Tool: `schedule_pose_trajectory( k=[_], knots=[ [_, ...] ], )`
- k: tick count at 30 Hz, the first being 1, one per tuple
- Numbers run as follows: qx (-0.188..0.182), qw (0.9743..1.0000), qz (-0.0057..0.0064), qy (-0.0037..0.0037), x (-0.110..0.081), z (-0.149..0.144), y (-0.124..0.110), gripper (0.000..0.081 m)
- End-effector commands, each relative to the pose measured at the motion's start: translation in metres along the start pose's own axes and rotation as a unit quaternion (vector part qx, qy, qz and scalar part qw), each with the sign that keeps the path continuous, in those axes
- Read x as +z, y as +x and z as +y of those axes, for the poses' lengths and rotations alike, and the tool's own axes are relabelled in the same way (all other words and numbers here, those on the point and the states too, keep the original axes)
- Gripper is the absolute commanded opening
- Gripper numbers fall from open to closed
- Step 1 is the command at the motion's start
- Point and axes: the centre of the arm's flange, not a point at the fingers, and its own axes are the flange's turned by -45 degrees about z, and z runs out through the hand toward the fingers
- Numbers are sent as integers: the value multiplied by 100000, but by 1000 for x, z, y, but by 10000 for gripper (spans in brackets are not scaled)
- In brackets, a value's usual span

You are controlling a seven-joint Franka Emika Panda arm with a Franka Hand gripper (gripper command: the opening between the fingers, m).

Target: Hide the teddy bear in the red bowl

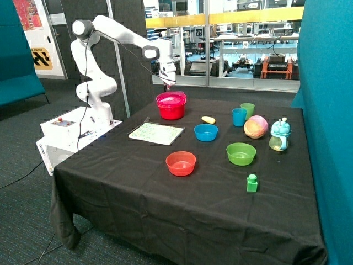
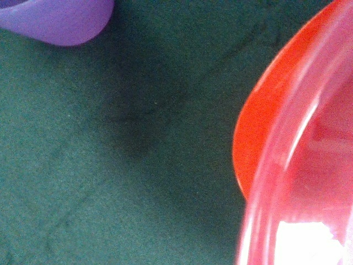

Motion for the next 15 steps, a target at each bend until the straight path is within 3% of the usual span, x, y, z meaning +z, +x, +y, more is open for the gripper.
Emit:
schedule_pose_trajectory(
  k=[1,6,7,10,15],
  knots=[
    [-56,100000,33,-30,2,1,1,808],
    [921,99996,33,-30,-4,10,4,807],
    [1783,99984,34,-29,-8,14,4,774],
    [2912,99958,34,-29,-16,25,5,804],
    [7290,99734,35,-28,-29,51,2,720]
  ],
)
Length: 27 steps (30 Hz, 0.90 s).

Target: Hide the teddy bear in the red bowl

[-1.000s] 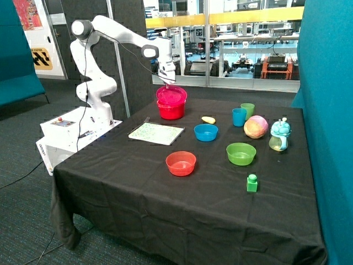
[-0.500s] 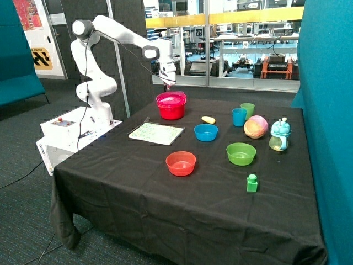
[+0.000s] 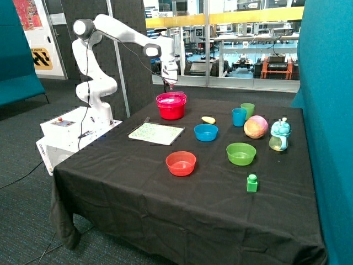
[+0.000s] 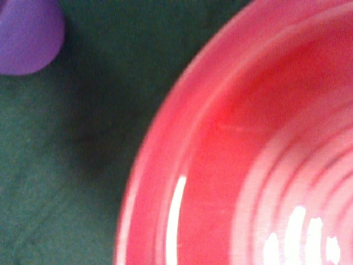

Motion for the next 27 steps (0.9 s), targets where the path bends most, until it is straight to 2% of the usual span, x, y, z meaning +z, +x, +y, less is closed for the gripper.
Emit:
schedule_pose_trajectory(
  k=[1,5,7,8,9,10,13,15,16,18,20,22,25,27],
  knots=[
    [4439,99901,-180,176,-14,28,-1,703],
    [6189,99808,-183,172,-16,39,-4,635],
    [10548,99442,-190,164,-14,51,-6,574],
    [11401,99348,-192,163,-14,56,-6,589],
    [13343,99105,-195,159,-13,61,-7,571],
    [13977,99018,-196,158,-13,65,-7,558],
    [19877,98004,-205,146,-11,85,-4,565],
    [21517,97657,-207,142,-11,98,-3,548],
    [22845,97355,-209,139,-12,106,-3,549],
    [24425,96971,-211,136,-14,118,-5,550],
    [25348,96734,-213,134,-17,128,-8,550],
    [25827,96607,-213,133,-17,135,-12,540],
    [25903,96587,-214,133,-18,139,-13,532],
    [26368,96461,-214,132,-19,145,-14,530]
  ],
)
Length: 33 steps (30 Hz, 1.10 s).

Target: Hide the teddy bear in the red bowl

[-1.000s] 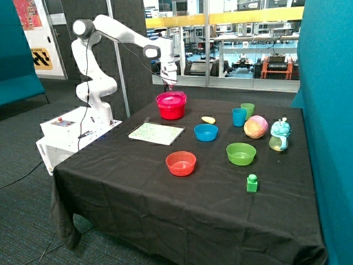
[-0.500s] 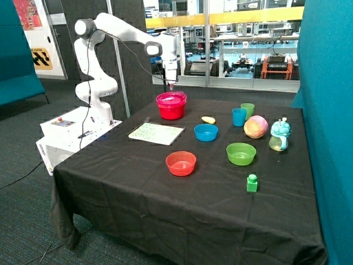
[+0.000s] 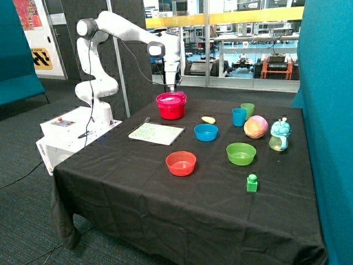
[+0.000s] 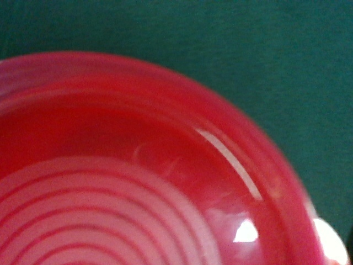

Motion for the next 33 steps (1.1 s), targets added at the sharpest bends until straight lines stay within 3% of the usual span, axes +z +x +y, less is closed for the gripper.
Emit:
schedule_pose_trajectory(
  k=[1,21,33],
  knots=[
    [3216,99948,-113,-52,-4,27,8,529],
    [4992,99875,-112,-54,2,59,10,533],
    [3690,99932,-112,-53,4,61,19,542]
  ],
)
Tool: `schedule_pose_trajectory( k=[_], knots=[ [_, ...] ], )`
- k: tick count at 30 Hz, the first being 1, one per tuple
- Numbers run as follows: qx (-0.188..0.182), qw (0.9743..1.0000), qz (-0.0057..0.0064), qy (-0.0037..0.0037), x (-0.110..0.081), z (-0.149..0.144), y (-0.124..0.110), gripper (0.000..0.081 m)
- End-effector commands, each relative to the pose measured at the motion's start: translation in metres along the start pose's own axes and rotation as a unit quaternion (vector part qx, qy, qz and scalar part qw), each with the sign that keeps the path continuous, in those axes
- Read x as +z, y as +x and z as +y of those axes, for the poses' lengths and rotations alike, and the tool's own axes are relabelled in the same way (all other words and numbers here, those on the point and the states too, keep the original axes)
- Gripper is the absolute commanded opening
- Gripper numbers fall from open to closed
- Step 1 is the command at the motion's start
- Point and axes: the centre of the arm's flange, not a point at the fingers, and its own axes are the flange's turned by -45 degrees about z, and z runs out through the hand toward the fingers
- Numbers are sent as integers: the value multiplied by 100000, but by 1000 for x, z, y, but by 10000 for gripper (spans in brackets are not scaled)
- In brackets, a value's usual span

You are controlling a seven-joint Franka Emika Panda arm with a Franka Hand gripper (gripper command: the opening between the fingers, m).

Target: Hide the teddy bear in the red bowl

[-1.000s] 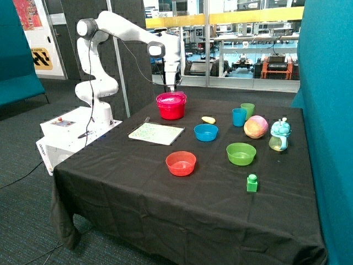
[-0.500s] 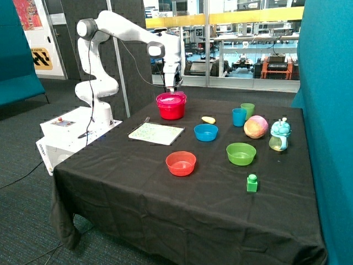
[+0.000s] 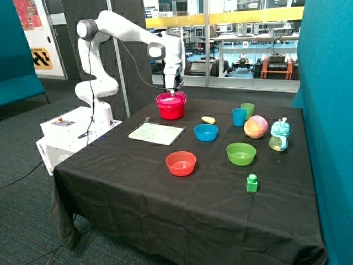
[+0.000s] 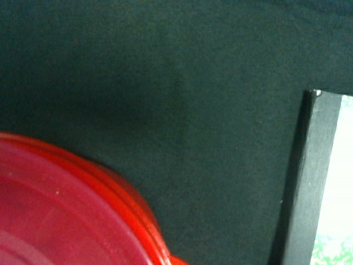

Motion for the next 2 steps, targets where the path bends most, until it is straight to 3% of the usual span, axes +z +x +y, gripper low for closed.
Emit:
schedule_pose_trajectory(
  k=[1,2],
  knots=[
    [-476,99999,176,-83,2,4,7,543],
    [-487,99999,176,-83,2,4,7,543]
  ],
)
